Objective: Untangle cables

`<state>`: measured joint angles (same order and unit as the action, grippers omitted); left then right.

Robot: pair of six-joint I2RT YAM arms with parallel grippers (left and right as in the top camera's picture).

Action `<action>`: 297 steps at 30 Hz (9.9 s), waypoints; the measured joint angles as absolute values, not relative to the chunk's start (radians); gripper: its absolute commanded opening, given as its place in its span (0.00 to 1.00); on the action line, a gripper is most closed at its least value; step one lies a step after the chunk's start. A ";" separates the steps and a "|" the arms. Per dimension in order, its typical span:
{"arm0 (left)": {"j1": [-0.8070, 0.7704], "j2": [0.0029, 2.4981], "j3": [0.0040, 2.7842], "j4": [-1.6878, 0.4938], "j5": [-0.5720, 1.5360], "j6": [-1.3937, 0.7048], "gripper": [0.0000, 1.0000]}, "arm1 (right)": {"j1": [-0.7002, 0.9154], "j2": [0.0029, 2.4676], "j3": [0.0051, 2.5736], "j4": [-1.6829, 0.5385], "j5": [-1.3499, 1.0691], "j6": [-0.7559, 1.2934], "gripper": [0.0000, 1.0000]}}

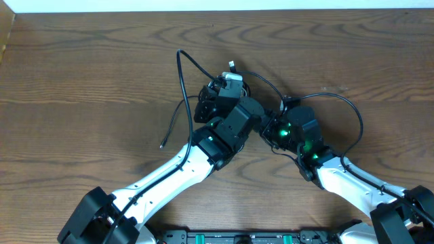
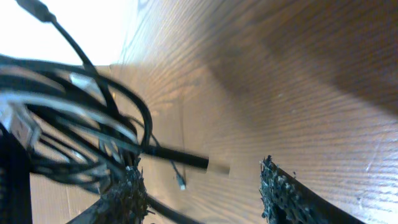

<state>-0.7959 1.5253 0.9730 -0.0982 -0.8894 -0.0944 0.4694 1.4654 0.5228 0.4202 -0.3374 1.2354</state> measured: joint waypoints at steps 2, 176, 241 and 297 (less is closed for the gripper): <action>-0.796 1.525 0.973 -0.114 -0.889 -0.110 0.08 | 0.469 1.465 0.523 0.421 -0.320 1.255 0.35; -0.768 1.266 0.972 -0.263 -0.627 -0.393 0.08 | 0.505 1.368 0.526 0.366 -0.309 1.491 0.02; -0.832 1.272 0.972 -0.258 -0.627 -0.339 0.08 | 0.493 1.368 0.527 0.474 -0.296 1.406 0.01; -0.832 1.272 0.972 -0.254 -0.709 -0.234 0.08 | 0.469 1.368 0.526 0.455 -0.436 1.598 0.39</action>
